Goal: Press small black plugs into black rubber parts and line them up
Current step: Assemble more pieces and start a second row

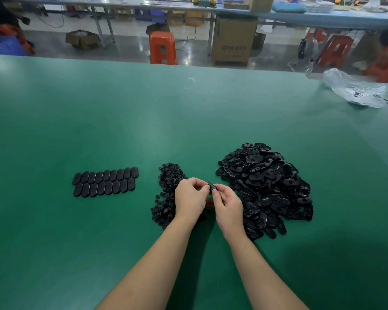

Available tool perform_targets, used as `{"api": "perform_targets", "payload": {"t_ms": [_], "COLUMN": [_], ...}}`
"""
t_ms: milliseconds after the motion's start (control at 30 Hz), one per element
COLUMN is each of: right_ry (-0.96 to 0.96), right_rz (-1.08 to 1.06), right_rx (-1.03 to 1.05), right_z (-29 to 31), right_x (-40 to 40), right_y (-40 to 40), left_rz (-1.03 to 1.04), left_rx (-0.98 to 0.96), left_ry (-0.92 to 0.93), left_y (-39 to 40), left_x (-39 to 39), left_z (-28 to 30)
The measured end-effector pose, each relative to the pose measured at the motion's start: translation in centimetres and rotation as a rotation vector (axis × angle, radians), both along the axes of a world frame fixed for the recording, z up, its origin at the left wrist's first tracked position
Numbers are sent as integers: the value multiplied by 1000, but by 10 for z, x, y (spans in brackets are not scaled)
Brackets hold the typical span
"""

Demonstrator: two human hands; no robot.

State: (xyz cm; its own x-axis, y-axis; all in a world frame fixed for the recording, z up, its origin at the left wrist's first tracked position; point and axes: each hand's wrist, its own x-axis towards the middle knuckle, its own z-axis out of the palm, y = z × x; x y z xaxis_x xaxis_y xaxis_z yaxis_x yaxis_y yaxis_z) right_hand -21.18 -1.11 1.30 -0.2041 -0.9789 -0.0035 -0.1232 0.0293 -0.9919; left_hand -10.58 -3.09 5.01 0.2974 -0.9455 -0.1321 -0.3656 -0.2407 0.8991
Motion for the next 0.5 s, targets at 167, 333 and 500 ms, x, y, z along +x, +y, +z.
{"api": "perform_targets", "payload": {"t_ms": [167,333,500], "right_ry": [-8,-12,-18], "right_rz": [3,15,17], "right_rx": [1,17,16], "right_z": [1,0,0], "right_x": [0,0,0], "right_y": [1,0,1], "left_rz": [-1,-55,-101], "left_rx": [8,-10,-42], "left_ry": [-17,-117,-284], "left_y": [0,-1,-1], "left_x": [0,2,3], "left_z": [0,3,5]}}
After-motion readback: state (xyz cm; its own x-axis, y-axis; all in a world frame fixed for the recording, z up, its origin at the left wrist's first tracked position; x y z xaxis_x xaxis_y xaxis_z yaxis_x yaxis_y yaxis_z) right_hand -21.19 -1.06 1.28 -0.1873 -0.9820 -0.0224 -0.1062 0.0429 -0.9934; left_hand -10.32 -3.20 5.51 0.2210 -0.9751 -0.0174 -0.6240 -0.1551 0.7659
